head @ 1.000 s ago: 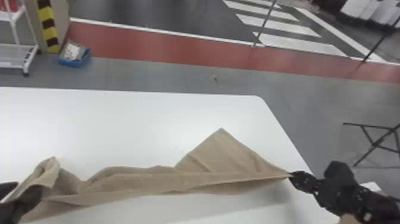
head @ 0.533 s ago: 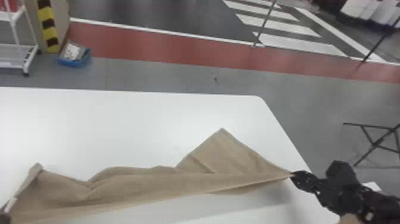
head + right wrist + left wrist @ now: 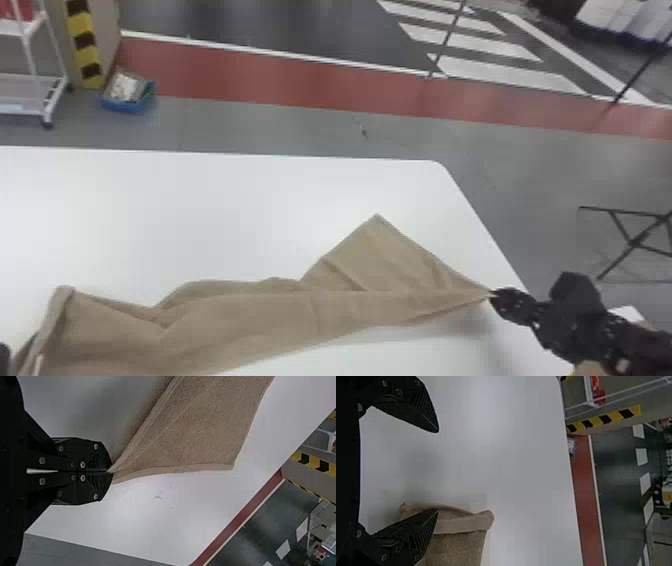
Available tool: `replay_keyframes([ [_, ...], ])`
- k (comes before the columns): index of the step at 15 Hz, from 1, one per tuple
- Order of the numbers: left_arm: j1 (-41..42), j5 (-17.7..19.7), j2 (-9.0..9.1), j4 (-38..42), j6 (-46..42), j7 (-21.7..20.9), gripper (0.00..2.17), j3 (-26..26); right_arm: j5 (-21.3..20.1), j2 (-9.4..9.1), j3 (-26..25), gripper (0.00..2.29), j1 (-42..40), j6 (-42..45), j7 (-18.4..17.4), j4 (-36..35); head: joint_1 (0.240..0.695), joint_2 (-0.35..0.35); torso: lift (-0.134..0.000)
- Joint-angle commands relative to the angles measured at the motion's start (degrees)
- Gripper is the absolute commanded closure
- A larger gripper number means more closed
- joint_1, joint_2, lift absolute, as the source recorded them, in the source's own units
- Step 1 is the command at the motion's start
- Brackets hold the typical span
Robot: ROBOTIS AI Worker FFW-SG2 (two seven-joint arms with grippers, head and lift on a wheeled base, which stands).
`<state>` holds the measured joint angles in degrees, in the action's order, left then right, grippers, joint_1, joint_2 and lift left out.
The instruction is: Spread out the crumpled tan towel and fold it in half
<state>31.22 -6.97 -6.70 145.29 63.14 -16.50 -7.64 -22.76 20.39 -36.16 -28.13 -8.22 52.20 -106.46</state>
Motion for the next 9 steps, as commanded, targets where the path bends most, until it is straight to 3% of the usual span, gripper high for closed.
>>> replay_keyframes([
  [1,1.3,-1.6,-1.65,0.6,-5.5,-7.6,0.21,-0.4,0.0,0.00,0.4,1.58,0.0,0.0,0.0,0.0,0.695,-0.350,-0.124],
  [5,2.2,-2.1,-7.27,1.7,-9.0,-24.3,0.30,-1.1,0.0,-0.09,0.7,1.58,0.2,-0.2,0.0,-0.1,0.695,-0.350,-0.124],
  [9,3.2,-3.2,-13.07,2.7,-8.7,-31.3,0.30,-1.0,0.0,-0.26,0.8,1.57,0.4,-0.2,0.0,-0.2,0.695,-0.350,-0.124],
])
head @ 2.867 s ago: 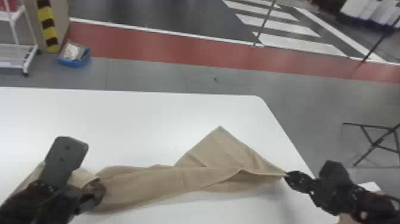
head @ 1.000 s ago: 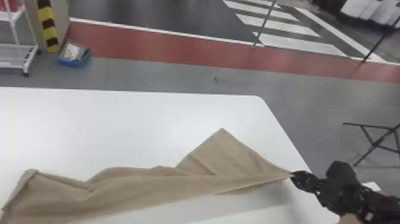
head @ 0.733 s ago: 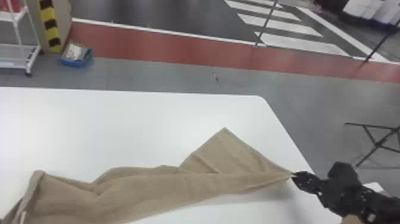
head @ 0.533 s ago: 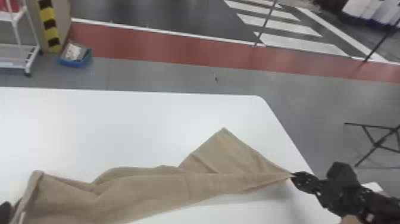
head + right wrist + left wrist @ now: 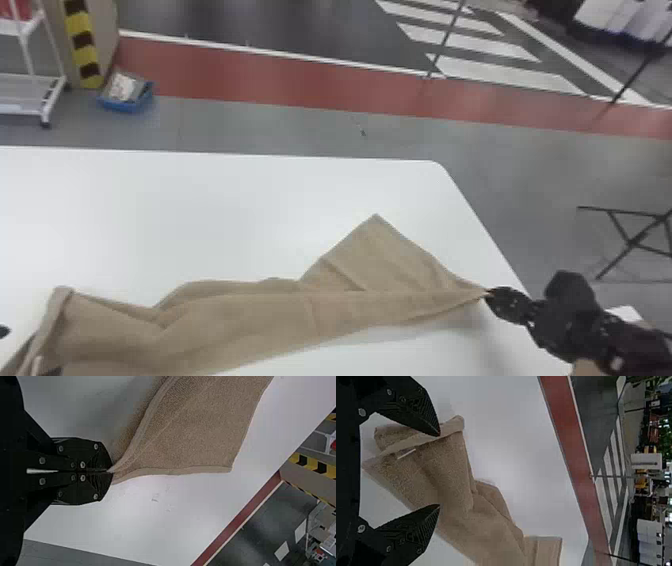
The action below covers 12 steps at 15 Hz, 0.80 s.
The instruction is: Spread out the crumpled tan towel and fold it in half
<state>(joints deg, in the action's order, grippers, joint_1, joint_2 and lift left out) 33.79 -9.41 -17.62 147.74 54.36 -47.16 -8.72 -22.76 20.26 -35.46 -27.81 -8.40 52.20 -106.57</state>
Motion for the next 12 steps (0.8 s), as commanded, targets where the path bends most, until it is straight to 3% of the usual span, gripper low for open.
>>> replay_keyframes([
  [1,1.0,-3.2,-2.95,0.3,0.1,-1.3,0.30,1.0,0.0,-0.13,0.2,1.57,0.0,0.0,0.0,0.0,0.695,-0.350,-0.124],
  [3,1.0,-8.3,-4.44,-0.3,0.1,-2.4,0.34,4.9,0.0,-0.13,0.5,1.57,0.2,-0.4,0.0,0.0,0.695,-0.350,-0.124],
  [6,-0.1,-14.6,-5.06,-2.4,-0.1,-4.6,0.42,10.4,0.0,-0.31,0.6,1.57,0.3,-0.7,0.0,-0.4,0.695,-0.350,-0.124],
  [12,-2.5,-18.5,-6.03,-5.4,-0.1,-6.6,0.42,14.8,0.0,-0.57,0.6,1.57,0.3,-1.1,0.1,-0.6,0.695,-0.350,-0.124],
])
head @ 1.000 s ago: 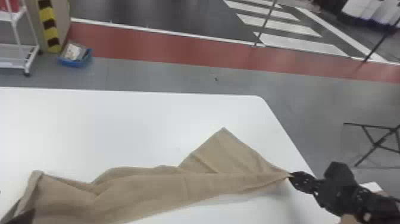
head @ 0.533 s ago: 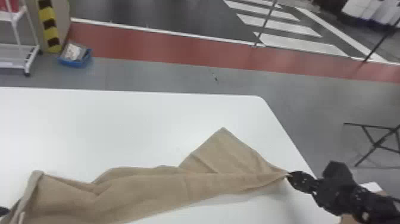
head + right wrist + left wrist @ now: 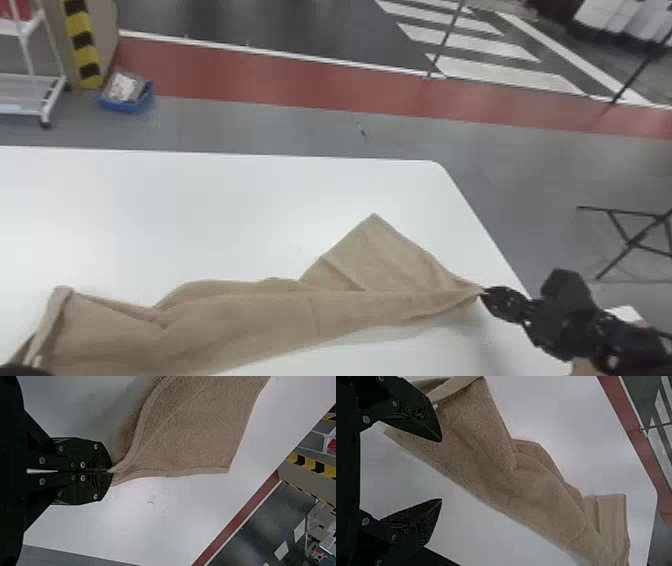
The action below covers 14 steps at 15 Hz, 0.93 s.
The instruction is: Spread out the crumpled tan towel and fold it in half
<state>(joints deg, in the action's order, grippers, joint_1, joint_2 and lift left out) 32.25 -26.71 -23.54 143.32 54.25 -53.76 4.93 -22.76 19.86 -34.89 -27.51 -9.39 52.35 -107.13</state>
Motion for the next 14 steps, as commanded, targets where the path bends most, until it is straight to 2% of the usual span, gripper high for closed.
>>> replay_keyframes([
  [1,-1.7,-1.1,-0.10,-1.8,0.0,-0.1,0.42,1.4,0.0,-0.17,-0.1,1.57,0.0,-0.1,0.0,0.0,0.695,-0.350,-0.124],
  [7,-5.3,-2.0,-0.63,-5.8,0.0,-3.0,0.45,0.6,0.0,-0.26,-1.3,1.57,0.0,0.1,0.5,-0.1,0.695,-0.350,-0.124],
  [14,-4.1,-3.0,-0.98,-5.9,0.2,-8.6,0.45,-2.8,0.0,-0.26,-1.9,1.57,0.0,-0.1,0.7,-0.1,0.695,-0.350,-0.124],
])
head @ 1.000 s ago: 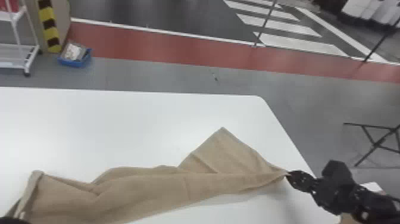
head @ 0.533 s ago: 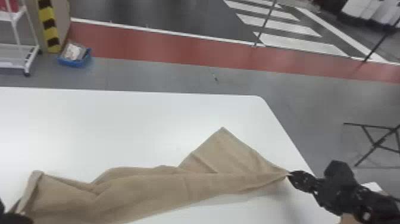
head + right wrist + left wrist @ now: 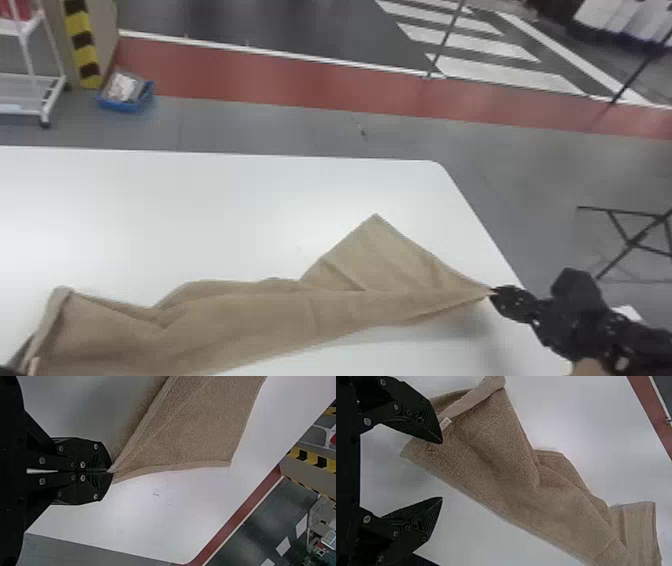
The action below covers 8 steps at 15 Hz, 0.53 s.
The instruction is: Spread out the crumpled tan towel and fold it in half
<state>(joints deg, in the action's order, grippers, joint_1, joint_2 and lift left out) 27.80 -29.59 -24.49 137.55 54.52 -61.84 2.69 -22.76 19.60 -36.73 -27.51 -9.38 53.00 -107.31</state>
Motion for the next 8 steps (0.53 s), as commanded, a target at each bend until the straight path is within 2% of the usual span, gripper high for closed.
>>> replay_keyframes([
  [1,0.3,-0.2,-0.12,-0.3,-0.1,-0.7,0.45,-0.5,0.0,0.00,-0.1,1.57,0.0,-0.1,0.0,0.1,0.695,-0.350,-0.124],
  [6,-1.5,-0.4,0.05,-2.3,-0.1,-0.7,0.46,0.8,0.0,-0.09,-0.1,1.57,0.0,-0.3,0.0,0.0,0.695,-0.350,-0.124],
  [8,-2.3,-1.9,0.14,-2.8,-0.1,-0.7,0.46,1.9,0.1,-0.17,-0.2,1.57,0.0,-0.3,0.0,0.1,0.695,-0.350,-0.124],
])
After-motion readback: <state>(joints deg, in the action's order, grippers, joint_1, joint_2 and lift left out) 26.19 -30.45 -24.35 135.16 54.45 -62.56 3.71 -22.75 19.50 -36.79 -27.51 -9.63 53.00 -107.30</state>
